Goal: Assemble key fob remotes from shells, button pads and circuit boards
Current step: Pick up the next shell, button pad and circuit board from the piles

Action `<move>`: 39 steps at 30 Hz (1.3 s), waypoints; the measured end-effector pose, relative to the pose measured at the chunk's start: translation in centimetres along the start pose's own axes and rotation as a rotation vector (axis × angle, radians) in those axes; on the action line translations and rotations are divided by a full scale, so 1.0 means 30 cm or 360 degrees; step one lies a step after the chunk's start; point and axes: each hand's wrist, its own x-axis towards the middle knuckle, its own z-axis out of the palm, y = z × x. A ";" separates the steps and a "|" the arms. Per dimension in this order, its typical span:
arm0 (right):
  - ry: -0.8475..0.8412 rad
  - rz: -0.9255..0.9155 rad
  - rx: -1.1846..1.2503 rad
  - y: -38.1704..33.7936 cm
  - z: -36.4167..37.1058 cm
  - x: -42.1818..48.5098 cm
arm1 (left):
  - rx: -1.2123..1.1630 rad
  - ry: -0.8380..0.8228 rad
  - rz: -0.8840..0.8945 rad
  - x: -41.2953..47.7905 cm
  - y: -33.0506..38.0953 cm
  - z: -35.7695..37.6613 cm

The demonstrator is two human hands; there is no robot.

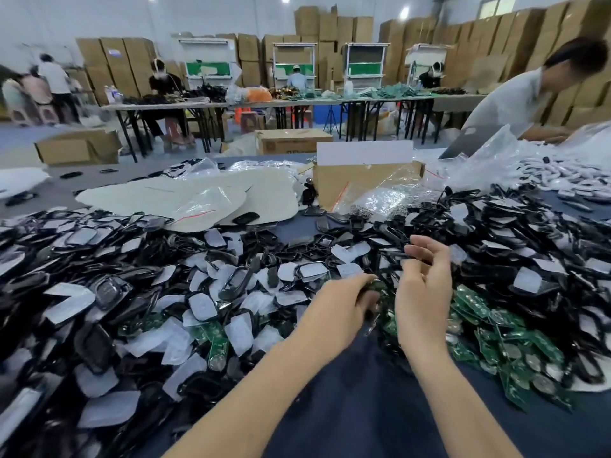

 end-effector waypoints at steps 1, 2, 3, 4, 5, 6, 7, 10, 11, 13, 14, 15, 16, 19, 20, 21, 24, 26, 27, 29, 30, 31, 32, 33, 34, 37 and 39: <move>-0.0082 -0.0010 -0.0054 -0.002 0.034 0.015 | 0.0004 0.0020 -0.0055 -0.010 -0.017 -0.030; -0.0167 -0.0029 -0.0113 -0.004 0.070 0.026 | 0.0027 0.0039 -0.0103 -0.020 -0.035 -0.060; -0.0247 -0.0068 -0.0176 -0.002 0.108 0.035 | 0.0050 0.0058 -0.0144 -0.032 -0.054 -0.092; -0.0315 -0.0123 -0.0239 0.002 0.146 0.044 | 0.0052 0.0080 -0.0182 -0.042 -0.075 -0.124; -0.0380 -0.0176 -0.0309 0.009 0.185 0.057 | 0.0024 0.0115 -0.0227 -0.053 -0.096 -0.159; -0.0466 -0.0213 -0.0394 0.018 0.227 0.074 | -0.0034 0.0165 -0.0286 -0.065 -0.117 -0.195; -0.0574 -0.0238 -0.0501 0.028 0.271 0.096 | -0.0109 0.0231 -0.0352 -0.075 -0.137 -0.233; -0.0988 -0.0255 -0.0928 0.054 0.398 0.169 | -0.0314 0.0507 -0.0535 -0.096 -0.196 -0.333; -0.1136 -0.0281 -0.1118 0.065 0.437 0.189 | -0.0392 0.0601 -0.0578 -0.101 -0.213 -0.358; -0.1439 -0.0341 -0.1545 0.087 0.509 0.212 | -0.0560 0.0763 -0.0632 -0.107 -0.244 -0.399; -0.1555 -0.0328 -0.1749 0.097 0.523 0.217 | -0.0638 0.0822 -0.0641 -0.108 -0.248 -0.408; -0.1633 -0.0305 -0.1908 0.104 0.536 0.218 | -0.0712 0.0862 -0.0644 -0.111 -0.252 -0.416; -0.1662 -0.0300 -0.2009 0.112 0.547 0.220 | -0.0779 0.0883 -0.0644 -0.115 -0.256 -0.423; -0.1591 -0.0405 -0.2030 0.113 0.541 0.215 | -0.0888 0.0924 -0.0630 -0.130 -0.263 -0.430; -0.1532 -0.0451 -0.1935 0.108 0.527 0.214 | -0.0927 0.0951 -0.0629 -0.135 -0.266 -0.428; -0.1444 -0.0463 -0.1780 0.100 0.507 0.213 | -0.0990 0.0981 -0.0629 -0.138 -0.266 -0.424; -0.1165 -0.0142 -0.0920 0.062 0.426 0.185 | -0.1285 0.1028 -0.0615 -0.137 -0.263 -0.406; -0.1216 0.0195 -0.0246 0.038 0.372 0.135 | -0.1387 0.1030 -0.0567 -0.135 -0.253 -0.385; -0.1278 0.0311 -0.0003 0.036 0.350 0.102 | -0.1366 0.1024 -0.0532 -0.136 -0.247 -0.372; -0.1371 0.0398 0.0192 0.047 0.313 0.042 | -0.1267 0.1022 -0.0475 -0.142 -0.239 -0.343; -0.1398 0.0394 0.0184 0.058 0.300 0.023 | -0.1216 0.1028 -0.0461 -0.144 -0.238 -0.333; -0.1424 0.0386 0.0151 0.070 0.290 0.009 | -0.1168 0.1034 -0.0456 -0.147 -0.238 -0.324; -0.1452 0.0387 0.0120 0.079 0.282 0.000 | -0.1131 0.1039 -0.0457 -0.151 -0.240 -0.319; -0.1476 0.0402 0.0110 0.085 0.276 -0.005 | -0.1108 0.1036 -0.0456 -0.154 -0.241 -0.317; -0.1485 0.0424 0.0122 0.088 0.273 -0.009 | -0.1100 0.1025 -0.0457 -0.157 -0.242 -0.315; -0.1446 0.0501 0.0264 0.094 0.282 -0.036 | -0.1053 0.1023 -0.0475 -0.164 -0.232 -0.303; -0.1405 0.0523 0.0327 0.100 0.293 -0.062 | -0.0990 0.1091 -0.0447 -0.164 -0.220 -0.289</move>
